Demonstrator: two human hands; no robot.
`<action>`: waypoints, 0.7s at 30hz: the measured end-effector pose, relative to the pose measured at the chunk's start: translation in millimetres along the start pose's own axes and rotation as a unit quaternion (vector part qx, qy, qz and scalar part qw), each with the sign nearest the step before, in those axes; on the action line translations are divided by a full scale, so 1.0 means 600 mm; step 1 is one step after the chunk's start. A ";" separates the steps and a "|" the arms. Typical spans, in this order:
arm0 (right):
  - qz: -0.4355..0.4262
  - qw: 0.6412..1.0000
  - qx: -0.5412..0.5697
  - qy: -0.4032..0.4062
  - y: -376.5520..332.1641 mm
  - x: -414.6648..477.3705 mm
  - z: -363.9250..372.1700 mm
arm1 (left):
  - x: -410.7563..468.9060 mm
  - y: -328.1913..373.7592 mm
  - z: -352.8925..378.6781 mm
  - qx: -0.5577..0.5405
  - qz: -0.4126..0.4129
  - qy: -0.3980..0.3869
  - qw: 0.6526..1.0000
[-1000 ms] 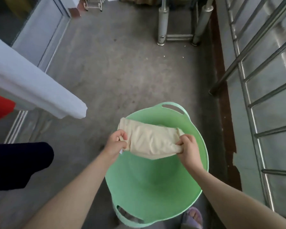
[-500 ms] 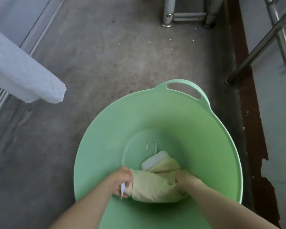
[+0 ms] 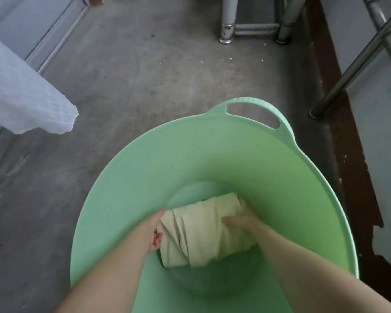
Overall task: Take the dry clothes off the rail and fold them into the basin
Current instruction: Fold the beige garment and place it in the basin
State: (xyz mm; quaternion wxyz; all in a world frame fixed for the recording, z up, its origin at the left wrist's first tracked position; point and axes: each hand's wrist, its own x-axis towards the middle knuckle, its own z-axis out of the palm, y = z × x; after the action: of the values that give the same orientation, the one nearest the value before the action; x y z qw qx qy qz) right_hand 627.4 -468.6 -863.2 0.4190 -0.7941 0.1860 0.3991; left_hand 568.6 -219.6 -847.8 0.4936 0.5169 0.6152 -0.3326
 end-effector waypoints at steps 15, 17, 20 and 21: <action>0.139 0.976 0.166 -0.037 0.039 0.033 0.017 | 0.076 -0.081 0.103 -0.152 0.024 0.004 0.988; 0.151 0.976 0.150 -0.037 0.039 0.032 0.020 | 0.009 -0.073 0.105 -0.184 0.013 -0.010 0.983; 0.146 0.978 0.145 -0.018 0.039 0.030 0.022 | -0.003 -0.082 0.111 -0.174 0.025 -0.046 0.983; 0.143 0.979 0.146 -0.013 0.043 0.029 0.024 | -0.001 -0.084 0.111 -0.167 0.029 -0.042 0.985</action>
State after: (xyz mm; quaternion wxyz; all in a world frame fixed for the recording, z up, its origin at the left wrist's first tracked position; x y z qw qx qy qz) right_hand 615.2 -471.2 -895.1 0.4712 -0.6844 0.3489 0.4335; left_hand 537.3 -293.2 -871.6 0.6081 0.4306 0.6254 -0.2318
